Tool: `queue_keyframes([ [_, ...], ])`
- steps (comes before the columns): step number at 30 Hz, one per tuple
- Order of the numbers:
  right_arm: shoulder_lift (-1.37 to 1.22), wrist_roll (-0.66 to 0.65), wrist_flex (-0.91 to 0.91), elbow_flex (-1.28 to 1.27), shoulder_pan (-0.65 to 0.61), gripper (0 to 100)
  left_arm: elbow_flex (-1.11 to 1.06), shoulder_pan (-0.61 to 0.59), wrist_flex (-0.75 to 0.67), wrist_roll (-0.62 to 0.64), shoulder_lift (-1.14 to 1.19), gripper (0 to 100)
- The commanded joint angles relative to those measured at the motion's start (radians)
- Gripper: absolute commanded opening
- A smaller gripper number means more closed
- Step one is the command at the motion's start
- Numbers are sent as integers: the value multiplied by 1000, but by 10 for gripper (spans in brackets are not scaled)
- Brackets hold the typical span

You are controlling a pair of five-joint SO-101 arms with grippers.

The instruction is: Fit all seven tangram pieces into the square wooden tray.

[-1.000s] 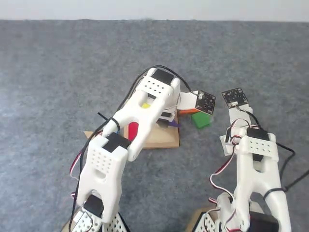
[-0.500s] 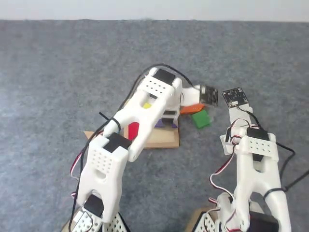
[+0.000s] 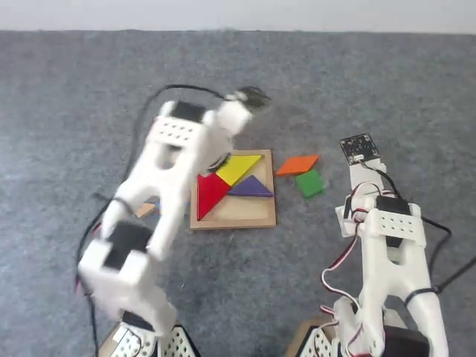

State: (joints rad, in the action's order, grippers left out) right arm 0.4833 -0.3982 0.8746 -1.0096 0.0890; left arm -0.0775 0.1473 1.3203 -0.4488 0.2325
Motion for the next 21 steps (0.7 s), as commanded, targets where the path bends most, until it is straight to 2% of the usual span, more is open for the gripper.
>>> queue_keyframes([
  [1,8,48,-5,78,-51,7,-320,-94,-221,209,-345,13],
  [5,8,54,35,133,-130,7,-654,-51,-440,313,-562,13],
  [7,8,80,41,170,-188,7,-740,-44,-519,364,-608,13],
  [11,-10,126,2,250,-331,7,-765,-2,-537,437,-583,13],
  [16,-90,198,-96,319,-479,7,-746,83,-537,568,-430,13],
  [21,-242,207,-226,322,-510,7,-704,-5,-520,638,-400,12],
])
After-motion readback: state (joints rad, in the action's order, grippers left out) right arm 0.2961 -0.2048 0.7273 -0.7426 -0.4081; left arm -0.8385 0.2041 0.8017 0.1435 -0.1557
